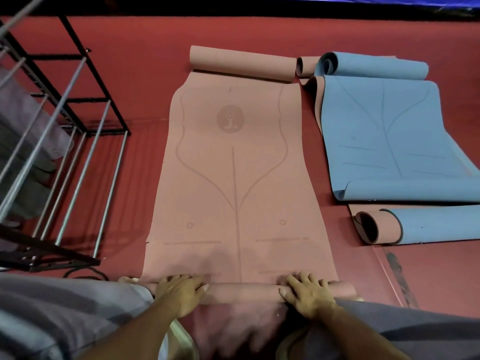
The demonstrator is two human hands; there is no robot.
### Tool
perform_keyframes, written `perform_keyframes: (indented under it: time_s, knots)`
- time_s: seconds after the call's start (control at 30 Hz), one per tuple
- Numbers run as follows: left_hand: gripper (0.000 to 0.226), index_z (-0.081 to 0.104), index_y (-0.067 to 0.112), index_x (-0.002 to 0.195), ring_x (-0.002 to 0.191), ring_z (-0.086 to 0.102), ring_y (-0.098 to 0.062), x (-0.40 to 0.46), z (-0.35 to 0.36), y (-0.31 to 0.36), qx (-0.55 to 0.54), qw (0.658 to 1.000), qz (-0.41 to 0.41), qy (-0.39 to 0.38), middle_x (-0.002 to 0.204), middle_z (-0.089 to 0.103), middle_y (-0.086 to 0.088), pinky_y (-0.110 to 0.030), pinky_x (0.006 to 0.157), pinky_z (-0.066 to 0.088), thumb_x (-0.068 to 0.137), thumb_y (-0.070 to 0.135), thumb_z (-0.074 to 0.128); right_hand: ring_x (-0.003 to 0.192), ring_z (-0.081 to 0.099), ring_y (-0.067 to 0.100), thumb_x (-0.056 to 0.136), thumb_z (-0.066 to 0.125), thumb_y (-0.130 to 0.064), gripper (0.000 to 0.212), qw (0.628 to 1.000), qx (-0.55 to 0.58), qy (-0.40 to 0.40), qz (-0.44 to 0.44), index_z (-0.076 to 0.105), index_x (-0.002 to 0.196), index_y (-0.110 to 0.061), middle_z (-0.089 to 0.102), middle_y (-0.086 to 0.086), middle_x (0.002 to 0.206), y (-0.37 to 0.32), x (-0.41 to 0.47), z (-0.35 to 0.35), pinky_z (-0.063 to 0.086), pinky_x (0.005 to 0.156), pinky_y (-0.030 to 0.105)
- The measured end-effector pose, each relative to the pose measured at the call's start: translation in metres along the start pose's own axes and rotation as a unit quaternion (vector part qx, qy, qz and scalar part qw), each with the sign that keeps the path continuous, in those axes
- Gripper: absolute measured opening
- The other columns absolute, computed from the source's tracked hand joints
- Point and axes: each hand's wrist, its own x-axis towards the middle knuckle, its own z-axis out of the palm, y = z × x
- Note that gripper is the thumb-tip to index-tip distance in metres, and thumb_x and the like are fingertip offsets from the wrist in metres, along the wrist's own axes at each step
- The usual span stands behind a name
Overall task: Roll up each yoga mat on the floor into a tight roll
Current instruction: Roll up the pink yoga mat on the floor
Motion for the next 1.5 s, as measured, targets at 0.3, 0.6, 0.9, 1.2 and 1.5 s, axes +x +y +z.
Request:
perform_keyframes:
  time_s: [0.3,0.6,0.9,1.2,1.5]
  knots:
    - [0.047,0.045,0.053,0.147,0.144,0.045,-0.021,-0.006,-0.023,-0.004,-0.094,0.993,0.006,-0.069,0.153,0.053,0.013,-0.045,0.118,0.025,0.103,0.064,0.031,0.131,0.044,0.026,0.101,0.034,-0.064,0.043,0.998,0.056,-0.039,0.015,0.051,0.129,-0.037,0.055,-0.004,0.141,-0.002,0.006,-0.009,0.031,0.108,0.049]
    - [0.045,0.039,0.058,0.145,0.144,0.039,-0.026,0.013,-0.004,-0.002,-0.046,0.995,-0.005,-0.088,0.156,0.046,0.008,-0.048,0.117,0.023,0.104,0.058,0.023,0.137,0.043,0.025,0.104,0.031,-0.060,0.039,0.993,0.093,-0.060,0.028,0.053,0.129,-0.039,0.056,-0.003,0.146,-0.003,0.021,-0.005,0.029,0.109,0.049]
    - [0.031,0.047,0.040,0.122,0.128,0.047,-0.021,0.015,0.019,-0.003,-0.033,0.999,-0.004,0.035,0.133,0.055,0.013,-0.041,0.104,0.033,0.097,0.059,0.045,0.131,0.051,0.023,0.098,0.046,-0.058,0.037,0.997,0.065,-0.020,0.030,0.047,0.126,-0.034,0.062,-0.005,0.134,-0.011,0.025,-0.002,0.036,0.100,0.043]
    - [0.040,0.072,0.052,0.107,0.102,0.063,-0.017,0.014,0.027,-0.012,0.037,0.980,0.123,0.151,0.105,0.063,0.013,-0.042,0.087,0.050,0.081,0.074,0.052,0.120,0.047,0.031,0.092,0.051,-0.065,0.047,0.995,-0.015,0.085,0.040,0.054,0.132,-0.041,0.051,0.004,0.131,-0.018,0.025,0.008,0.039,0.099,0.047]
    - [0.069,0.053,0.044,0.146,0.134,0.051,-0.014,0.006,0.010,-0.008,0.037,0.993,0.060,0.099,0.146,0.055,0.017,-0.028,0.112,0.037,0.084,0.072,0.063,0.124,0.045,0.019,0.071,0.045,-0.096,0.082,0.997,0.029,0.059,-0.043,0.065,0.123,-0.036,0.051,-0.013,0.129,-0.006,0.020,-0.002,0.041,0.104,0.043]
